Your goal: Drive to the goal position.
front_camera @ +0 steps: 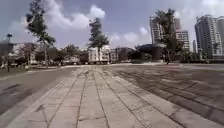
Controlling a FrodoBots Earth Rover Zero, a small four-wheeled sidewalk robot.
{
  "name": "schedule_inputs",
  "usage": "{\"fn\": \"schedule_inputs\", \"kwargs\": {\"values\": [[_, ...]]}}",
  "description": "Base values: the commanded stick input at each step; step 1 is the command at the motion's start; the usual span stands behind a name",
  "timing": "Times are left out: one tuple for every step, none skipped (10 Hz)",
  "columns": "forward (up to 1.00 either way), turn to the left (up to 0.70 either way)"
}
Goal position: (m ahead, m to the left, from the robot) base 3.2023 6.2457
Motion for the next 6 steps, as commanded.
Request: {"fn": "schedule_inputs", "kwargs": {"values": [[0.70,0.00],[0.70,0.00],[0.70,0.00],[0.70,0.00],[0.70,0.00],[0.70,0.00]]}}
